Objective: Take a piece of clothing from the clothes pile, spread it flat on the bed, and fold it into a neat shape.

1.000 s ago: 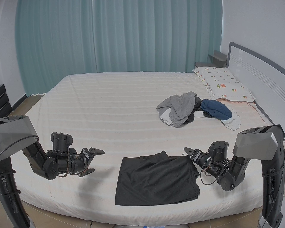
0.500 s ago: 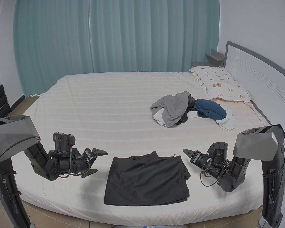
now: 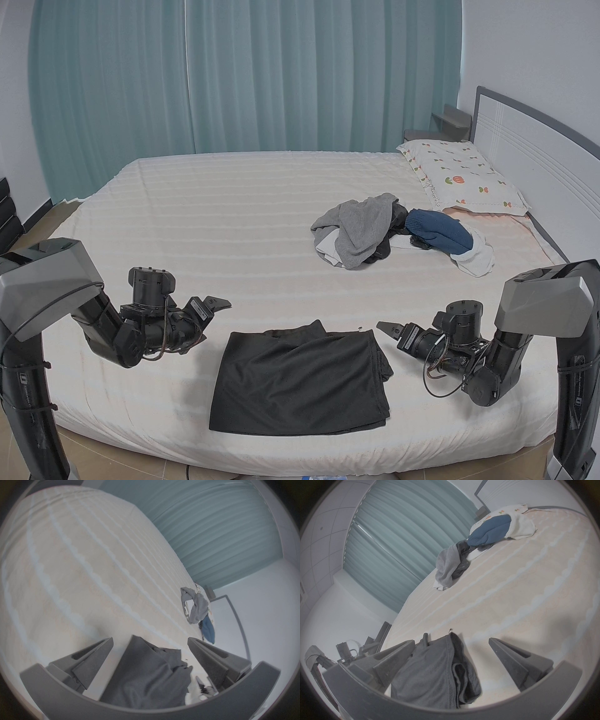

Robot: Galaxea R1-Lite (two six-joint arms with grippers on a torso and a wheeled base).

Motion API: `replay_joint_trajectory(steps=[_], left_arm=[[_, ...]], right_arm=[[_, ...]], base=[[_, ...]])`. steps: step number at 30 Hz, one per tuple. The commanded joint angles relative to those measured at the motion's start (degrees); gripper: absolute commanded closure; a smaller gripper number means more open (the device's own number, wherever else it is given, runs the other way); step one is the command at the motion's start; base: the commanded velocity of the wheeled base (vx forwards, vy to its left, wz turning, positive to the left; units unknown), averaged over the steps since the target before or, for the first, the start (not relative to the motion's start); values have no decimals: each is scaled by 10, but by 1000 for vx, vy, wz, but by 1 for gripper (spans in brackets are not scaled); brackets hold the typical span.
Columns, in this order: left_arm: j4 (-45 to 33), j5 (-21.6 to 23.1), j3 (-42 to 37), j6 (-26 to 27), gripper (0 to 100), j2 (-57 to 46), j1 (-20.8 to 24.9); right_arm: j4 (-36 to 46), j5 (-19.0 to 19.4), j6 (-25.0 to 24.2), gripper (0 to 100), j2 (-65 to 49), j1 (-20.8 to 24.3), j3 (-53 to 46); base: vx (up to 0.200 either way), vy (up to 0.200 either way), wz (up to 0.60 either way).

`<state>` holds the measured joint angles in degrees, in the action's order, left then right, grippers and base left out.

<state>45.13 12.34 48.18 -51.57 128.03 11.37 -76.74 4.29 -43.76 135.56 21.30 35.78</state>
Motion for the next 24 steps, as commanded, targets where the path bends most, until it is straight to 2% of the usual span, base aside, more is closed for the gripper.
replay_joint_trajectory(steps=[1,4,9,13,14,18,21,24], left_arm=[[0,-24,43,36,0,64,20],[-3,-31,60,42,0,79,43],[-3,-33,74,53,0,92,53],[0,-55,75,54,0,96,56],[1,-58,75,54,100,99,56],[2,-80,75,54,100,101,58],[2,-124,72,54,100,101,58],[2,-134,68,54,100,101,58]], right_arm=[[17,13,-1,0,2,8,29],[19,15,-2,0,17,9,42],[19,19,-2,0,21,9,49],[20,19,-2,0,23,9,54],[19,19,-2,0,24,9,54],[20,21,-2,0,30,8,60],[30,20,-1,0,40,9,80],[47,20,0,0,42,9,88]], base=[[0,0,0],[0,0,0],[0,0,0],[0,0,0],[0,0,0],[0,0,0],[0,0,0],[0,0,0]])
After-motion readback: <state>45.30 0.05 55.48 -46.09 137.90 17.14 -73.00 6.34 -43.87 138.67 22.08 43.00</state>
